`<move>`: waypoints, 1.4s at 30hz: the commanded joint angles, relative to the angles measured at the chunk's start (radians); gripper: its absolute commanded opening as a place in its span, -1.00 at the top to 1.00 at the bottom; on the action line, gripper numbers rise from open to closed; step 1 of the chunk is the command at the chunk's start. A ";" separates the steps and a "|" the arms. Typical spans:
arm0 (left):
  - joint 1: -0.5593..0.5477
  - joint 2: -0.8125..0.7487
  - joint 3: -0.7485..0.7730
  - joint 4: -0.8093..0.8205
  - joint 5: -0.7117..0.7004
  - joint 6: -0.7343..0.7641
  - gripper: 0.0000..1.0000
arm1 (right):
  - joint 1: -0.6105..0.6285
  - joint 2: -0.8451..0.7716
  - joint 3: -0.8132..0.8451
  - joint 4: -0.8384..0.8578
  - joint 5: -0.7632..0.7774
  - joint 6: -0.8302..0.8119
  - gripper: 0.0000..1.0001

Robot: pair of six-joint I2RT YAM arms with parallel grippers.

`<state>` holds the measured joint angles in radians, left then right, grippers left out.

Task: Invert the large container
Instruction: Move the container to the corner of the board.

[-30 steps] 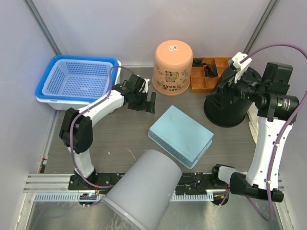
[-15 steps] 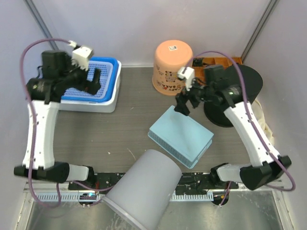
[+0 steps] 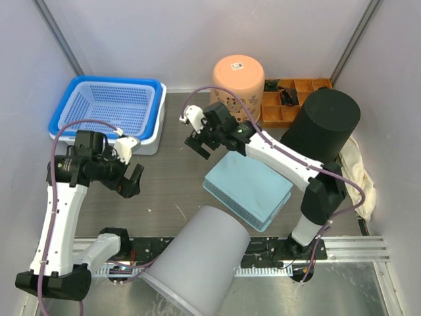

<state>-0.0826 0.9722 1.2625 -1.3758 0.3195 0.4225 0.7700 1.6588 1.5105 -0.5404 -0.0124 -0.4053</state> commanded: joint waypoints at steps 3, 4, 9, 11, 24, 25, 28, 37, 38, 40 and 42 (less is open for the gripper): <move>0.053 -0.044 0.006 0.049 0.142 -0.020 -0.98 | 0.017 0.110 0.014 0.084 0.136 0.102 -1.00; 0.059 -0.041 0.012 0.046 0.141 -0.017 -0.98 | 0.018 0.127 0.009 0.059 0.126 0.105 -1.00; 0.073 -0.026 0.040 0.033 0.159 -0.014 -0.98 | 0.017 0.168 -0.100 0.075 0.131 0.083 -1.00; 0.086 -0.017 0.044 0.031 0.186 -0.010 -0.99 | 0.017 0.163 -0.160 0.117 0.142 0.064 -1.00; 0.101 0.002 0.032 0.037 0.232 0.001 -1.00 | 0.017 0.071 -0.345 -0.032 -0.017 0.029 -1.00; 0.101 0.004 0.032 0.037 0.235 0.003 -1.00 | 0.017 0.061 -0.356 -0.052 -0.030 0.020 -1.00; 0.101 0.009 0.030 0.036 0.249 0.005 -1.00 | 0.017 0.029 -0.395 -0.102 -0.050 -0.016 -1.00; 0.101 0.018 0.034 0.022 0.259 0.009 -1.00 | 0.016 -0.007 -0.437 -0.318 -0.120 -0.175 -1.00; 0.101 0.017 0.034 0.019 0.259 0.011 -1.00 | 0.016 -0.011 -0.445 -0.335 -0.120 -0.189 -1.00; 0.101 0.017 0.034 0.010 0.265 0.016 -1.00 | 0.015 -0.022 -0.459 -0.372 -0.124 -0.216 -1.00; 0.102 0.018 0.038 -0.002 0.273 0.023 -1.00 | 0.016 -0.031 -0.477 -0.419 -0.130 -0.248 -1.00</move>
<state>0.0120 0.9939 1.2678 -1.3659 0.5499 0.4156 0.7830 1.6901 1.0542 -0.8238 -0.1143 -0.5640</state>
